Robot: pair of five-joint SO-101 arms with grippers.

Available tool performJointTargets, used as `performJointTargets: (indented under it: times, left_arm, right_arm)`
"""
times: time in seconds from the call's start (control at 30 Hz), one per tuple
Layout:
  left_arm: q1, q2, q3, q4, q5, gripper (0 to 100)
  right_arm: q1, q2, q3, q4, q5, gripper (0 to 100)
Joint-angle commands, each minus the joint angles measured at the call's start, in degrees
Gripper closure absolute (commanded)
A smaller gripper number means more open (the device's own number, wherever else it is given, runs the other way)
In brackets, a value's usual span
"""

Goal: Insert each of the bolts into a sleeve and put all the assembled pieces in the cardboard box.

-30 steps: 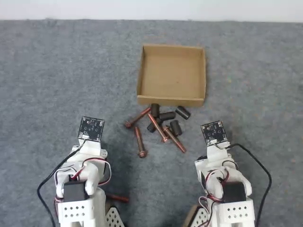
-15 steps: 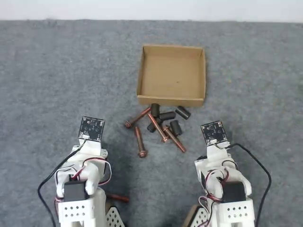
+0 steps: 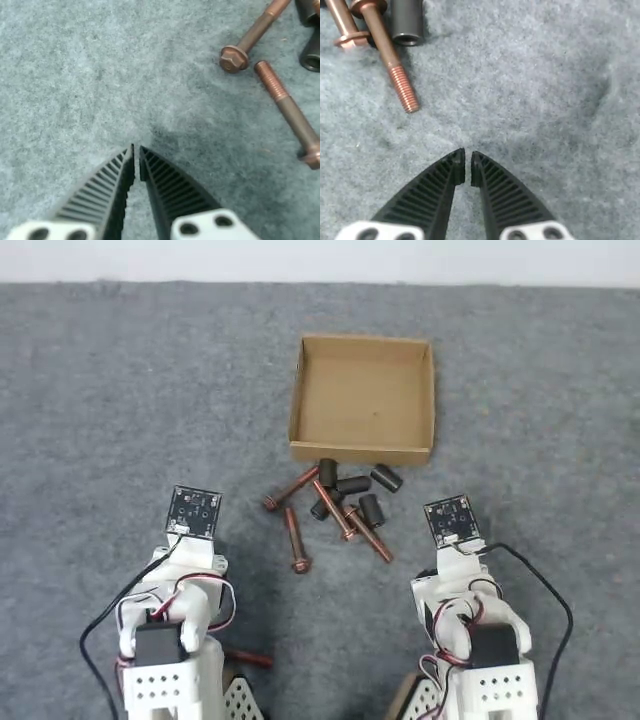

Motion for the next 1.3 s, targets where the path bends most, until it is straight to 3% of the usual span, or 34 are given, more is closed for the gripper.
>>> performJointTargets:
  times: [0.0,0.83,1.27]
  left_arm:
    - [0.2,-0.9,-1.2,0.3,-0.5,99]
    - [0.4,-1.0,-1.2,-0.1,-0.7,99]
    - [0.4,-1.0,-7.2,-0.8,-0.6,99]
  right_arm:
    - [0.6,-1.2,1.1,0.3,0.8,99.2]
    - [0.6,-1.2,1.1,0.3,0.8,99.2]
    - [0.8,-1.3,-0.1,0.4,0.9,99.2]
